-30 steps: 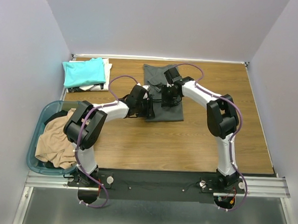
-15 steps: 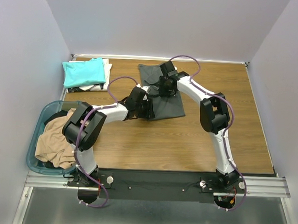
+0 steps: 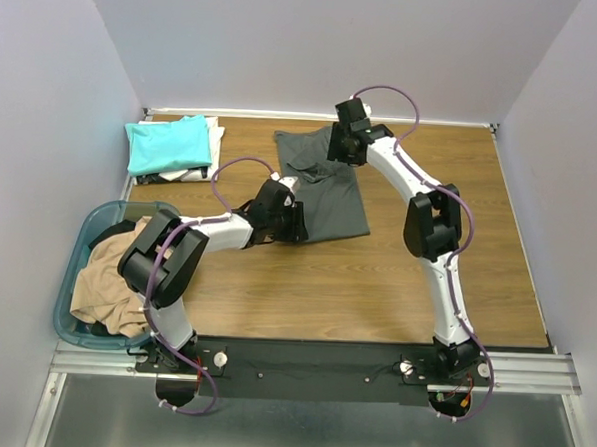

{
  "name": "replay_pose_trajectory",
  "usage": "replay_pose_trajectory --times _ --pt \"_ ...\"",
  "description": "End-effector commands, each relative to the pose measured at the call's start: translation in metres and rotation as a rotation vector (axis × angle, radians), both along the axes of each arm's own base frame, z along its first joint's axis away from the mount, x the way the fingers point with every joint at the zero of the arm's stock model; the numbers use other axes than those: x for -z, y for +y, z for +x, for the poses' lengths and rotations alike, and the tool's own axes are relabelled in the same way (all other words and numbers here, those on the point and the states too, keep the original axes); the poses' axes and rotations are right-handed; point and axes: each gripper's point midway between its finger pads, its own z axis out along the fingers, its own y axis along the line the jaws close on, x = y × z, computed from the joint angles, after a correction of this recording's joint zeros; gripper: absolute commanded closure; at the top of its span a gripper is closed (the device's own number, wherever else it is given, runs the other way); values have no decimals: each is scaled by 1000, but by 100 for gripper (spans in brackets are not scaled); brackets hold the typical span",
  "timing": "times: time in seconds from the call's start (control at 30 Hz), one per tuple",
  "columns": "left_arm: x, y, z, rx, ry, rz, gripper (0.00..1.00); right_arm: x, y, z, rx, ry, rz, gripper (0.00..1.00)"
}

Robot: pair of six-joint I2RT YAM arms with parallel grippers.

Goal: Fold and stack the t-shirts
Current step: Fold the tshirt

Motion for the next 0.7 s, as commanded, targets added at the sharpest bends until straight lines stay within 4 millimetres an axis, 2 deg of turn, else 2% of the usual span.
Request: replay_pose_trajectory --times 0.0,0.07,0.1,0.13,0.17,0.2,0.23,0.27,0.3,0.33,0.37,0.4,0.43,0.47,0.5,0.57,0.6,0.67 --pt "62 47 -65 -4 244 216 46 -21 -7 12 13 -43 27 37" --pt "55 45 -62 -6 229 204 46 -23 -9 5 -5 -31 26 37" --pt "53 44 -62 -9 230 201 45 -35 -9 0 -28 -41 33 36" --pt "48 42 -58 -11 218 192 45 -27 -12 -11 -42 -8 22 36" --pt "42 41 -55 -15 207 189 46 -27 -13 -18 -56 2 23 36" --pt "38 40 -53 -16 202 183 45 -40 -16 -27 -69 -5 27 36" --pt "29 35 -46 -18 181 171 45 -38 -18 -36 -76 12 26 36" --pt "25 36 -45 -24 178 173 45 -17 -26 -55 -76 76 6 36" --pt "21 35 -43 -29 170 169 45 -17 -29 -64 -78 87 4 36" --pt "18 34 -41 -33 168 165 45 -28 -32 -73 -79 81 17 36" --pt "12 32 -37 -35 155 154 45 -24 -35 -84 -80 101 15 36" --pt "10 31 -38 -36 158 150 45 -6 -43 -101 -76 151 -1 36" --pt "8 31 -37 -37 156 148 45 -2 -47 -111 -75 171 -3 36" --pt "5 30 -37 -42 154 142 45 -12 -49 -118 -73 157 7 36" --pt "5 31 -37 -46 155 146 45 4 -56 -133 -69 196 -3 36" --pt "4 32 -39 -52 156 141 45 -1 -57 -144 -72 189 21 36" --pt "4 32 -39 -56 157 138 45 9 -59 -155 -66 220 25 36" --pt "3 32 -41 -56 155 125 44 10 -56 -164 -77 230 60 36"
